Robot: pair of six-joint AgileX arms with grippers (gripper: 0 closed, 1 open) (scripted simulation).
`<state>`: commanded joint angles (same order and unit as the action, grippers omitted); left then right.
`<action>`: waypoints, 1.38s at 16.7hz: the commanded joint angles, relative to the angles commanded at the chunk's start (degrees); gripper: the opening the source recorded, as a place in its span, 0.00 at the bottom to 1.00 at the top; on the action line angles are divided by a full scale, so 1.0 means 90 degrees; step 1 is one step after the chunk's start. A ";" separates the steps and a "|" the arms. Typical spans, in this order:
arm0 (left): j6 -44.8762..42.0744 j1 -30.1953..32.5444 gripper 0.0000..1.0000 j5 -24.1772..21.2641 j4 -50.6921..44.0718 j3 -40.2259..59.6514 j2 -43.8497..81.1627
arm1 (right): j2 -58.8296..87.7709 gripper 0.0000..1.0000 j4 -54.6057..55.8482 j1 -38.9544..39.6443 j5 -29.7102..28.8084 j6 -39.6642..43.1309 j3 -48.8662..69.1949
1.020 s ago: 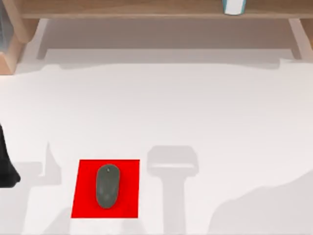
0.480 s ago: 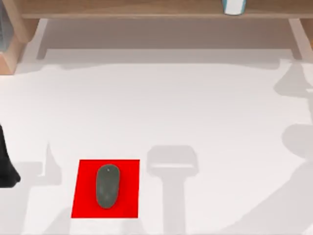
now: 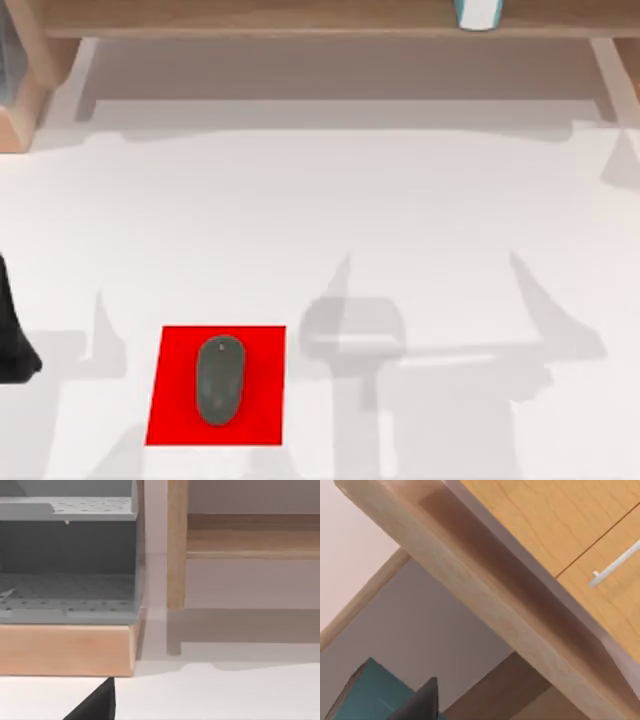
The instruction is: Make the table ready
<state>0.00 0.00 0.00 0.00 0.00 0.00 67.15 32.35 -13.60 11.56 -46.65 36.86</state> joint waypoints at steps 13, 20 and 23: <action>0.0000 0.0000 1.00 0.0000 0.0000 0.0000 0.0000 | -0.7295 1.00 -0.3484 0.1466 -0.1243 0.5025 -0.3969; 0.0000 0.0000 1.00 0.0000 0.0000 0.0000 0.0000 | -0.7461 1.00 -0.3595 0.1512 -0.1285 0.5183 -0.4096; -0.0001 0.0175 1.00 0.0078 0.0034 0.0268 0.0355 | -0.7461 1.00 -0.3595 0.1512 -0.1285 0.5183 -0.4096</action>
<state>-0.01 1.58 0.70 0.30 2.41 3.20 0.00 0.00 0.00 0.00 0.00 0.00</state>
